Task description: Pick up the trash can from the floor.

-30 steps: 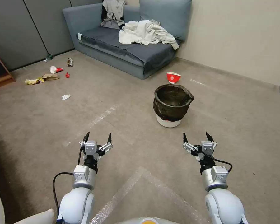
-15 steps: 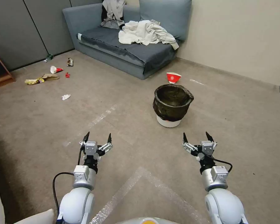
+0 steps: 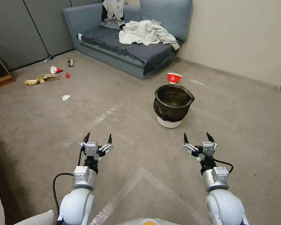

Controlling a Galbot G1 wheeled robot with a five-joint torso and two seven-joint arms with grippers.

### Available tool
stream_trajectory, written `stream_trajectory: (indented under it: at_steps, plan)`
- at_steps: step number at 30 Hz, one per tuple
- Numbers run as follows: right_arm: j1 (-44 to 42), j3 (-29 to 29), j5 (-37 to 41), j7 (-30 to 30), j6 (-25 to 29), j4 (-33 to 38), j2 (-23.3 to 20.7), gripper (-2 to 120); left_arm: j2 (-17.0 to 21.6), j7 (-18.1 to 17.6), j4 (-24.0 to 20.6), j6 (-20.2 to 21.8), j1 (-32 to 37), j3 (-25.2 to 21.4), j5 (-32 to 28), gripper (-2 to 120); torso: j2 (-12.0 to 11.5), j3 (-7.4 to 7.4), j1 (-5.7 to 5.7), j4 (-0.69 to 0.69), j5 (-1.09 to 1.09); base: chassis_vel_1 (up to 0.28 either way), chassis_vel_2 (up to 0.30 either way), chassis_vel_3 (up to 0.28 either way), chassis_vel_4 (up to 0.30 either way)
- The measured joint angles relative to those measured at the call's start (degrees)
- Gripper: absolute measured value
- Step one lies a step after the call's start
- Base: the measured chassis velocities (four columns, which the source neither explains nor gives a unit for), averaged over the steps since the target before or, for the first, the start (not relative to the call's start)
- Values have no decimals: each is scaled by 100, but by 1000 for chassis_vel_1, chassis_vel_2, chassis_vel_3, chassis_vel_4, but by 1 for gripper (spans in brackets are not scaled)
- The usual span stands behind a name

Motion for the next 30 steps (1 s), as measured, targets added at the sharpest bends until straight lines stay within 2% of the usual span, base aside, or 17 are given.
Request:
stream_trajectory:
  at_steps: [4,8,9,13,14,17,18,21,30]
  plan:
    - [-47,0,1,9,-24,82,13,100,7,-14,-80,3,58,-9,-6,100,0,0,0,0,-1,0,0,0,0]
    - [-410,-30,53,89,-262,797,143,100,89,-176,-806,89,538,-115,-127,100,0,0,0,1,0,0,0,0,0]
    - [-410,-30,53,89,-262,797,143,100,89,-176,-806,89,538,-115,-127,100,0,0,0,1,0,0,0,0,0]
    - [-905,-73,129,200,-591,1772,324,100,193,-382,-1747,207,1165,-254,-281,100,0,-1,0,0,0,0,0,0,0]
    - [-905,-73,129,200,-591,1772,324,100,193,-382,-1747,207,1165,-254,-281,100,0,-1,0,0,0,0,0,0,0]
    - [-1215,-101,178,269,-796,2383,433,100,260,-512,-2347,286,1563,-343,-379,100,0,-1,0,0,0,0,0,0,0]
    - [-1215,-101,178,269,-796,2383,433,100,260,-512,-2347,286,1563,-343,-379,100,0,-1,0,0,0,0,0,0,0]
    - [-1459,-123,232,286,-1158,2848,483,100,362,-689,-2856,365,1978,-468,-375,100,1,-1,-1,0,0,0,0,0,0]
    - [-1462,-126,247,242,-1343,2853,397,100,428,-804,-2923,401,2088,-533,-251,100,0,-1,0,0,0,0,0,0,0]
